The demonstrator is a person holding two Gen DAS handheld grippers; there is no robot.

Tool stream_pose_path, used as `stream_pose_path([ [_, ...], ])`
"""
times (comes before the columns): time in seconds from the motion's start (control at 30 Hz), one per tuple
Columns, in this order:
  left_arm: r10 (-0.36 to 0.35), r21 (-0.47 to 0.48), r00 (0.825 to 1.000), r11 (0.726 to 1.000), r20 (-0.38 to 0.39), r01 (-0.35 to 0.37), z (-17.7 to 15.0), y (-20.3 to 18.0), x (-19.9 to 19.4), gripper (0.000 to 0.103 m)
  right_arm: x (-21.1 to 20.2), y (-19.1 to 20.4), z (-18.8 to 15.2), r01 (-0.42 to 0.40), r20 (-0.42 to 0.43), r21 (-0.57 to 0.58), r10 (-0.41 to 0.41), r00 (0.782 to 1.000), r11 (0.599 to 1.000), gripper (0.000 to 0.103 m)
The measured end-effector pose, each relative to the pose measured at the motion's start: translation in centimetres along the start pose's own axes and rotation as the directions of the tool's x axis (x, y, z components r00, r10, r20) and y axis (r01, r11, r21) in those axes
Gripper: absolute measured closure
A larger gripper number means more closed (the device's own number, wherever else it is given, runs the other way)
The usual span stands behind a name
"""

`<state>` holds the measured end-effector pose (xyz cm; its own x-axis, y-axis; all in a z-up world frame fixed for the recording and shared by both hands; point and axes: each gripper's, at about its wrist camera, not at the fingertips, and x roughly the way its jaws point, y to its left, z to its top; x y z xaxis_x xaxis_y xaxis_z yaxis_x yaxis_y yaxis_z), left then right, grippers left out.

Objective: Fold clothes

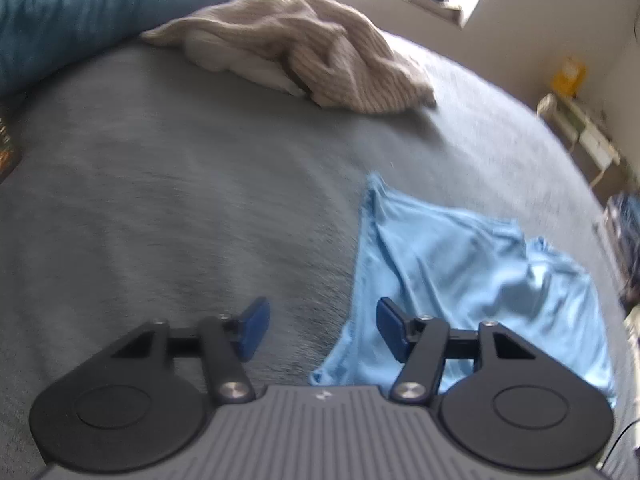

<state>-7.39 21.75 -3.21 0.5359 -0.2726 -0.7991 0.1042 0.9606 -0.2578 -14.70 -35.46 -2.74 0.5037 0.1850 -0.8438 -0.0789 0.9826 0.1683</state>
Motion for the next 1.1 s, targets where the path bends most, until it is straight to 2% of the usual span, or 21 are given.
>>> stream_pose_path([
  [0.13,-0.015,-0.003,1.000,1.000,-0.024,0.015,-0.2,-1.1,1.4,0.042,0.6,5.1,4.5,-0.016,0.060,-0.240,0.031,0.998,0.971,0.078],
  [0.23,-0.021,-0.008,0.999,1.000,-0.030,0.021,0.2,-1.6,2.3,0.041,2.6,8.9,6.9,-0.058,0.008,-0.381,0.066,0.998,0.923,0.079],
  [0.47,0.017,0.052,0.998,0.999,-0.064,-0.013,1.4,-1.8,3.6,0.038,8.7,16.1,8.8,-0.184,-0.080,-0.557,0.169,0.982,0.810,0.079],
  [0.53,0.006,0.056,0.998,0.998,-0.058,-0.003,1.8,-1.5,3.9,0.038,9.4,17.8,8.4,-0.202,-0.071,-0.620,0.201,0.977,0.759,0.079],
  [0.67,-0.060,0.000,0.997,0.998,-0.043,0.060,1.8,0.0,4.0,0.038,9.8,20.8,6.4,-0.221,-0.058,-0.741,0.269,0.962,0.634,0.080],
  [0.8,-0.079,-0.026,0.996,0.997,-0.051,0.078,1.1,0.9,4.0,0.038,9.6,22.6,4.5,-0.260,-0.064,-0.815,0.365,0.929,0.517,0.080],
  [0.87,-0.088,-0.007,0.994,0.996,-0.061,0.088,0.6,0.8,4.0,0.038,9.7,23.5,3.6,-0.265,-0.067,-0.850,0.406,0.912,0.455,0.080],
  [0.93,-0.065,0.034,0.996,0.997,-0.060,0.067,-0.1,0.3,3.6,0.038,10.0,24.5,2.6,-0.251,-0.067,-0.889,0.434,0.899,0.382,0.080],
  [1.0,-0.040,0.064,0.997,0.997,-0.063,0.044,-1.0,-0.1,3.3,0.038,10.6,25.4,2.1,-0.260,-0.086,-0.907,0.457,0.886,0.332,0.080],
  [1.1,0.019,0.117,0.998,0.993,-0.056,-0.012,-2.3,-0.6,2.8,0.038,11.9,26.3,2.1,-0.291,-0.124,-0.911,0.480,0.868,0.291,0.081],
])
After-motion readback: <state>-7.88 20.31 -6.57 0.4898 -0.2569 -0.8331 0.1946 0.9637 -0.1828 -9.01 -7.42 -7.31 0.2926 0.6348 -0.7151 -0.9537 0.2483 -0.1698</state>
